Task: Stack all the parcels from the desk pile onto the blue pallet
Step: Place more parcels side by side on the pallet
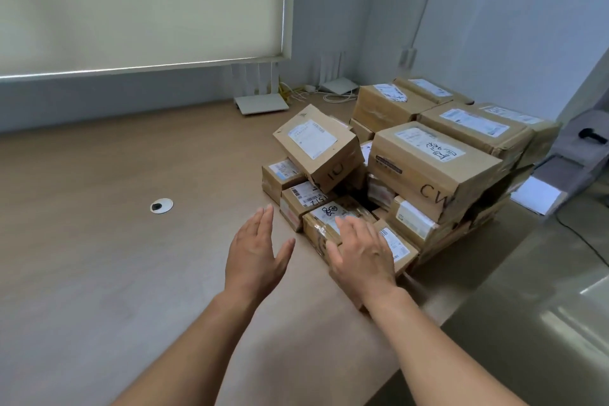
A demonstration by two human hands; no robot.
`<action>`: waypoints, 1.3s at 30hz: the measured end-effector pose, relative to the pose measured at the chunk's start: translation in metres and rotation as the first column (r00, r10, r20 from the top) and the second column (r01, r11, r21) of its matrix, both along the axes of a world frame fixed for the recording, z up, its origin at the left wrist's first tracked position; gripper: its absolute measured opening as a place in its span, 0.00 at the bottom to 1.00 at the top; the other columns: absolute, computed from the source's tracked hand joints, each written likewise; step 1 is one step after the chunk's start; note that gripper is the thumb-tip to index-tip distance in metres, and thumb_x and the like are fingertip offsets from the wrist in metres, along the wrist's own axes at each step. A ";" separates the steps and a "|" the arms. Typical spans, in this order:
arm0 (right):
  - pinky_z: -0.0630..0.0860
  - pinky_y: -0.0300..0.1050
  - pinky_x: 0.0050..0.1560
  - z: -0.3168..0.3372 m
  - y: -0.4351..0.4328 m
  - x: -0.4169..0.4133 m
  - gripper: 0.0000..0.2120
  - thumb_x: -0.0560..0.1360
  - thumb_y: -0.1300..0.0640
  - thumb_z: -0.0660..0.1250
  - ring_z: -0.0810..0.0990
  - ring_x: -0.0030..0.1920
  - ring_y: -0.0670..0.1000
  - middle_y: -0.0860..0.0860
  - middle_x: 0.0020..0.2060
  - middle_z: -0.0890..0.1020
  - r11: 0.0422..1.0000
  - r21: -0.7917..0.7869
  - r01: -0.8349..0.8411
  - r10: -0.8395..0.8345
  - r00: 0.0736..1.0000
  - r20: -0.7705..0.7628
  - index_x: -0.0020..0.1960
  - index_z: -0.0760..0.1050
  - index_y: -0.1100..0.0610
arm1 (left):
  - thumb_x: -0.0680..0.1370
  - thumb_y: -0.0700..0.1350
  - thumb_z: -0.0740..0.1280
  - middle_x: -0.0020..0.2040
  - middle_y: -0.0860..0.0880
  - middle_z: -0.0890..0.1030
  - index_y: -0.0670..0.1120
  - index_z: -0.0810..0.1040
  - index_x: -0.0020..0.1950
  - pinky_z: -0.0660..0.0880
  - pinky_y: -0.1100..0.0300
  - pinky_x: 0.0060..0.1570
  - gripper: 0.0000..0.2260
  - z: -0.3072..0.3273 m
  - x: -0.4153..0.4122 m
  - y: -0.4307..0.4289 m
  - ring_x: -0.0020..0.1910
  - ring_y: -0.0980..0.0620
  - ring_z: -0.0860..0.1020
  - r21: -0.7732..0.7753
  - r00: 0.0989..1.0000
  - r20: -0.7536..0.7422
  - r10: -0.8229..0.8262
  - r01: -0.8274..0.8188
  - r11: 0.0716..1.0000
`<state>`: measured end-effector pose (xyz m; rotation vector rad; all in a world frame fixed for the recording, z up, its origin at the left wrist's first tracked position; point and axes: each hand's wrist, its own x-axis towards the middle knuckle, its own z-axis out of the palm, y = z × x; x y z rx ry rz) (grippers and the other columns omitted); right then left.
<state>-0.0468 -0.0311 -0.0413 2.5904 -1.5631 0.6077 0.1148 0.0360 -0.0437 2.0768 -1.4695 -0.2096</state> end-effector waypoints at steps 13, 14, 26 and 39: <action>0.60 0.47 0.67 0.072 -0.194 0.018 0.25 0.80 0.50 0.56 0.64 0.67 0.56 0.57 0.69 0.65 0.994 0.060 -0.095 0.100 0.991 -0.086 0.72 0.59 0.61 | 0.81 0.55 0.56 0.73 0.47 0.66 0.46 0.55 0.77 0.65 0.54 0.66 0.27 0.026 -0.009 -0.168 0.70 0.47 0.66 0.122 0.920 -0.368 0.133 -0.094 0.988; 0.60 0.47 0.67 0.074 -0.205 0.020 0.25 0.81 0.51 0.55 0.63 0.68 0.56 0.58 0.70 0.64 0.990 0.088 -0.109 0.117 0.989 -0.094 0.73 0.56 0.62 | 0.81 0.54 0.56 0.72 0.47 0.67 0.46 0.57 0.76 0.66 0.54 0.64 0.26 0.027 -0.009 -0.178 0.69 0.46 0.67 0.134 0.899 -0.410 0.154 -0.108 0.985; 0.65 0.50 0.63 0.071 -0.266 0.046 0.20 0.80 0.57 0.50 0.64 0.65 0.60 0.63 0.67 0.64 0.962 0.269 -0.048 0.130 0.946 -0.297 0.68 0.63 0.66 | 0.80 0.44 0.57 0.63 0.45 0.76 0.42 0.68 0.68 0.71 0.49 0.60 0.17 0.020 -0.021 -0.233 0.62 0.42 0.73 0.183 0.584 -0.746 0.320 -0.283 0.942; 0.68 0.50 0.46 0.074 -0.225 0.032 0.13 0.80 0.57 0.50 0.74 0.53 0.62 0.61 0.54 0.75 0.789 0.537 -0.298 0.153 0.942 0.299 0.61 0.60 0.63 | 0.78 0.39 0.62 0.61 0.52 0.77 0.55 0.68 0.68 0.75 0.51 0.59 0.21 0.041 -0.016 -0.177 0.59 0.51 0.76 -0.109 0.600 -0.786 0.148 -0.371 0.922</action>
